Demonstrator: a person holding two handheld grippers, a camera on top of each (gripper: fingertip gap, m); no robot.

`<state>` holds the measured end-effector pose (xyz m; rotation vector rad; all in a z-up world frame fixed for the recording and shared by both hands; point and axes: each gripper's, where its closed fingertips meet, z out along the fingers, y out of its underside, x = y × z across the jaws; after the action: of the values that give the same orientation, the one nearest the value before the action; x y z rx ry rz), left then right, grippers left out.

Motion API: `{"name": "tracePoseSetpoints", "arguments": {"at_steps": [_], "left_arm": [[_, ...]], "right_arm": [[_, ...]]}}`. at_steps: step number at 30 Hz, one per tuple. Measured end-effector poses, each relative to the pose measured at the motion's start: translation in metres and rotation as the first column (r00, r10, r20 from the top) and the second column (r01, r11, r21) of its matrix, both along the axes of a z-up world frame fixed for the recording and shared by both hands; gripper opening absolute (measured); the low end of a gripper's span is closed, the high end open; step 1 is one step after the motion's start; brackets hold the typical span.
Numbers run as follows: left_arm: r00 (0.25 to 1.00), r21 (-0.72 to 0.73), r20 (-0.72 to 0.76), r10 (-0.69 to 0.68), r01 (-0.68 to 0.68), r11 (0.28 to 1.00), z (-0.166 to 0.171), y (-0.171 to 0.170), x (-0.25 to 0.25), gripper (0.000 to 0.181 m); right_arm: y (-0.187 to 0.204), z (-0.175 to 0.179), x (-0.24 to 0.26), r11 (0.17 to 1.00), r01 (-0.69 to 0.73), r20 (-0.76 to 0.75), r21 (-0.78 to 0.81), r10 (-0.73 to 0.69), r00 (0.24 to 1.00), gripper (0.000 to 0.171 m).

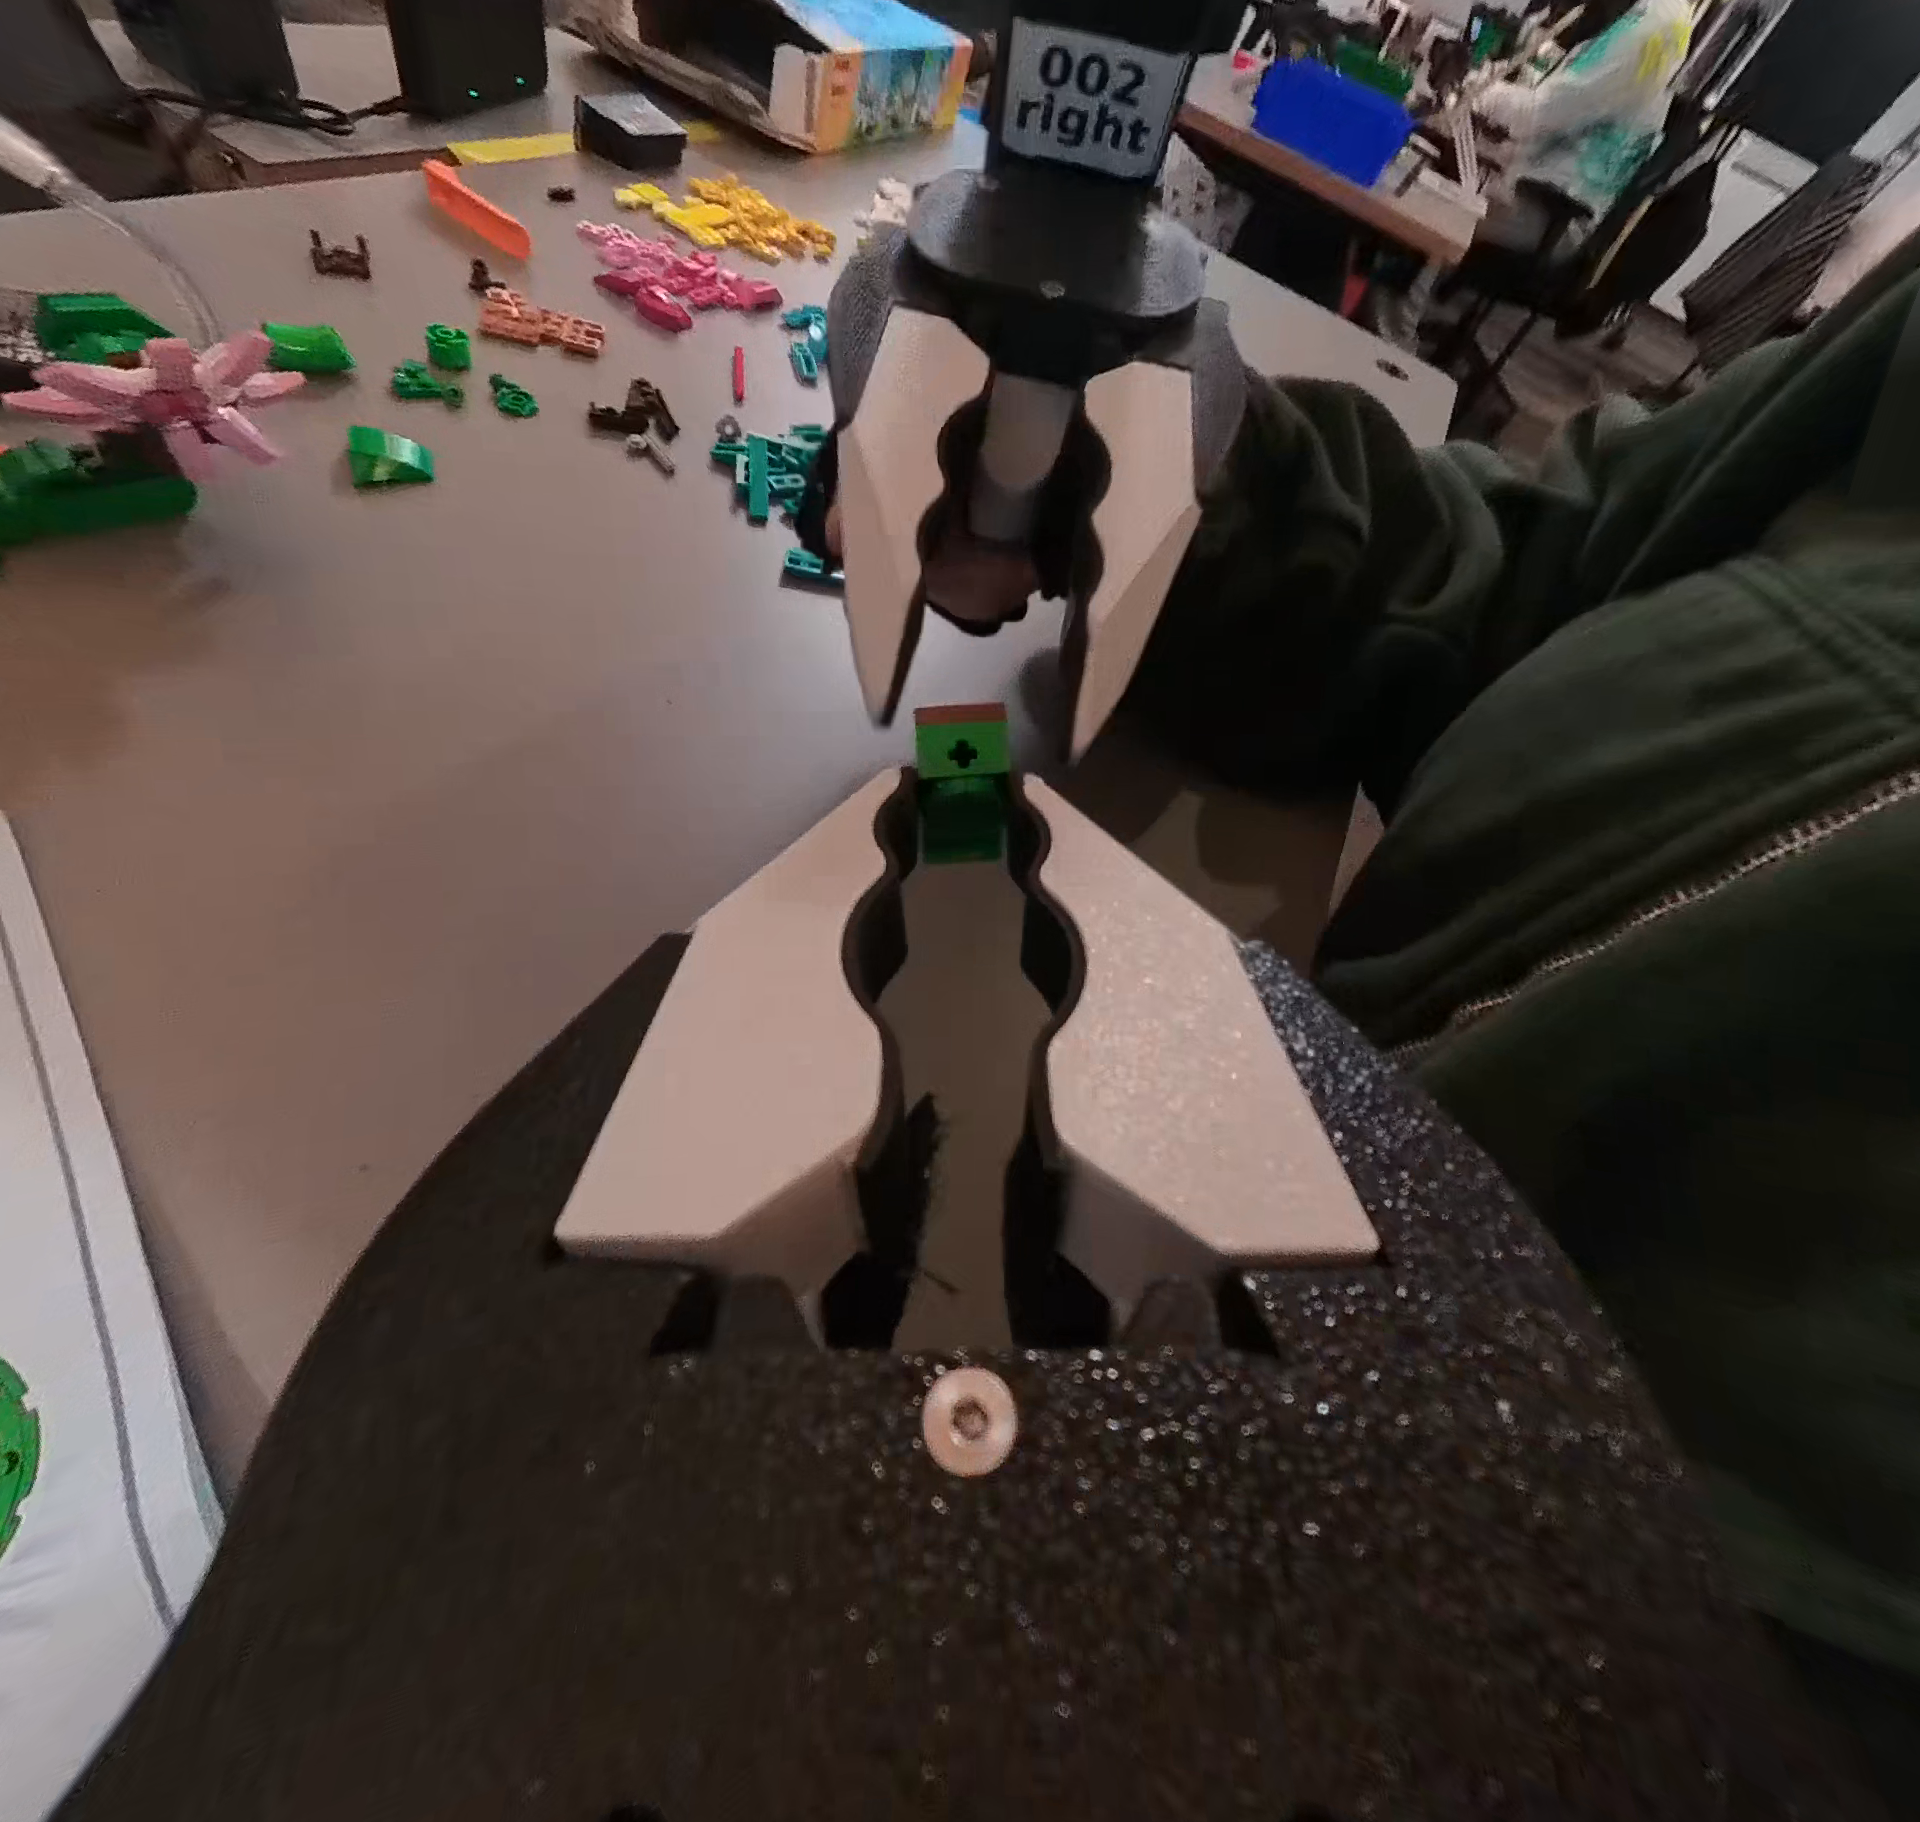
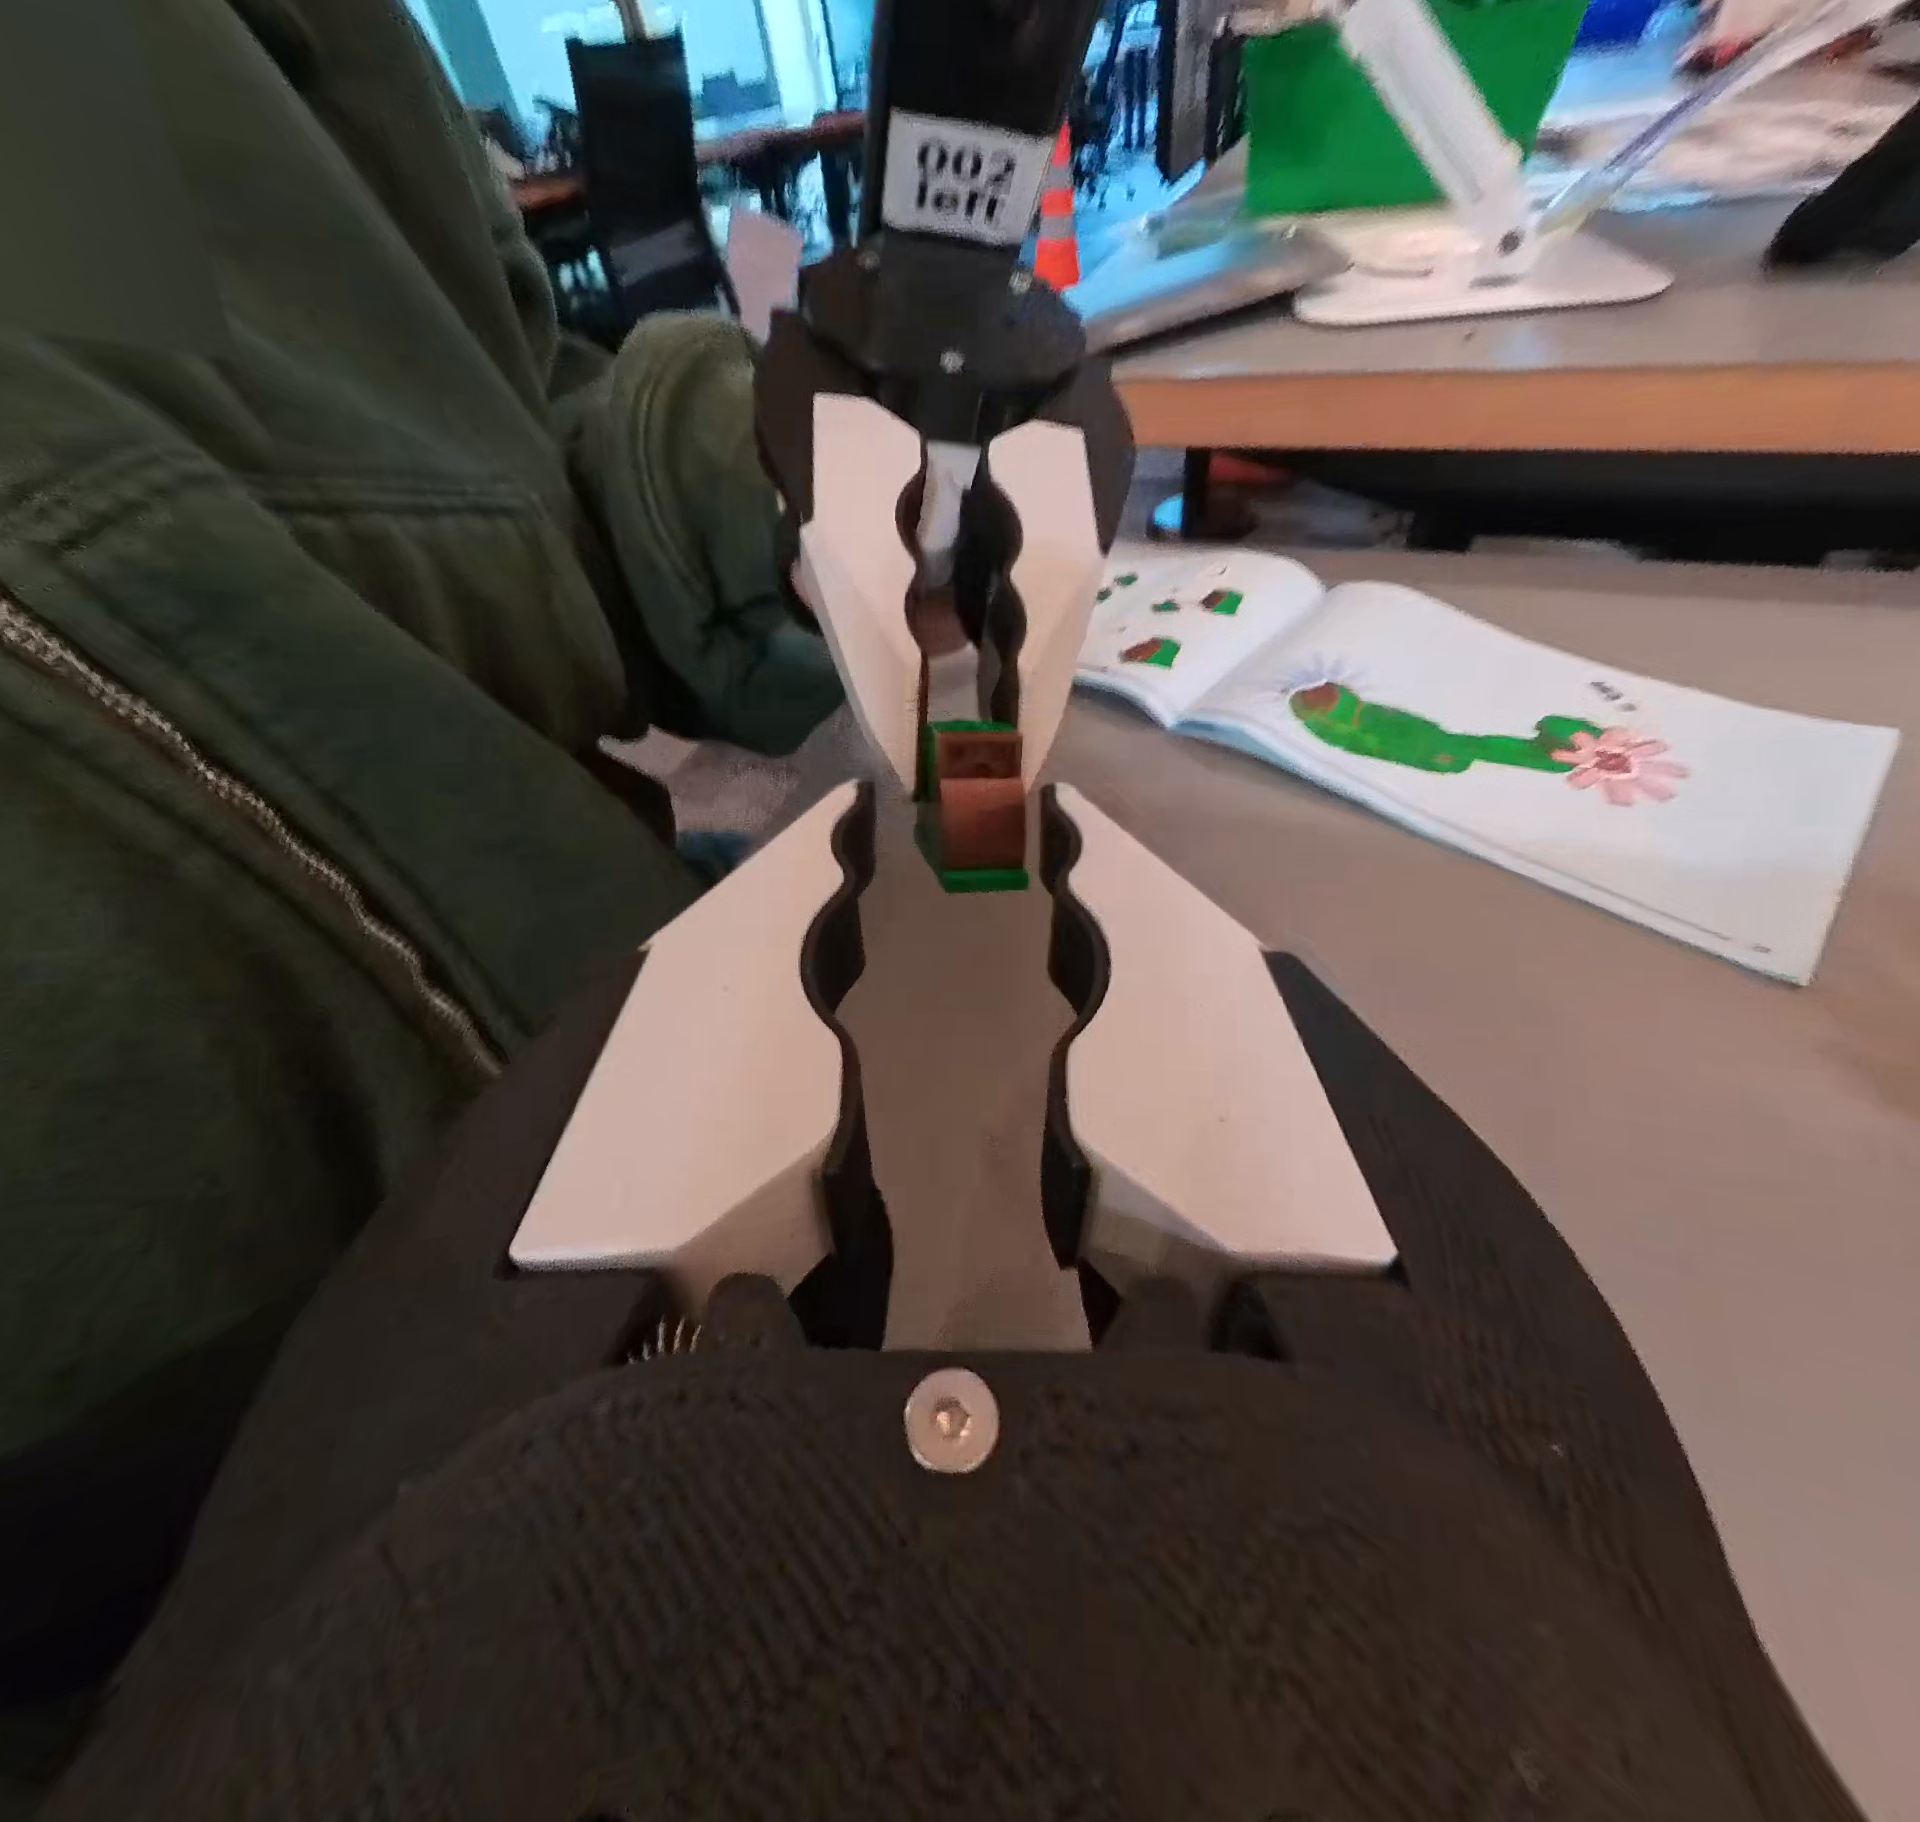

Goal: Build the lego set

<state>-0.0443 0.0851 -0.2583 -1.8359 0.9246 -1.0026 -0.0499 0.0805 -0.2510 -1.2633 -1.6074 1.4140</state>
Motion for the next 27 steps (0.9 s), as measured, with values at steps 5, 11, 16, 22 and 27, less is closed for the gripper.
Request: {"name": "tracePoseSetpoints", "arguments": {"at_steps": [5, 11, 16, 22, 27], "left_arm": [[0.999, -0.003, -0.006, -0.042, 0.042, 0.999, -0.004, -0.01, 0.005, 0.014], [0.998, 0.031, -0.001, 0.062, -0.062, 0.998, -0.006, -0.006, -0.005, 0.027], [0.979, 0.067, 0.054, 0.195, -0.198, 0.978, -0.002, 0.008, -0.019, 0.035], [0.931, 0.147, 0.104, 0.35, -0.362, 0.92, 0.005, 0.031, -0.037, 0.033], [0.894, 0.196, 0.104, 0.436, -0.448, 0.872, 0.006, 0.039, -0.052, 0.032]], "right_arm": [[-0.008, -0.009, 0.001, 0.999, -0.041, 0.036, 0.025, 0.04, 0.999, 0.016], [0.007, -0.006, 0.0, 0.997, 0.055, 0.015, 0.06, -0.056, 0.998, 0.015], [0.061, 0.0, -0.001, 0.908, 0.389, -0.066, 0.157, -0.383, 0.921, 0.015], [0.085, -0.049, -0.002, 0.808, 0.541, 0.188, 0.231, -0.583, 0.79, 0.015], [0.09, -0.077, -0.009, 0.76, 0.572, 0.3, 0.31, -0.649, 0.699, 0.015]]}}
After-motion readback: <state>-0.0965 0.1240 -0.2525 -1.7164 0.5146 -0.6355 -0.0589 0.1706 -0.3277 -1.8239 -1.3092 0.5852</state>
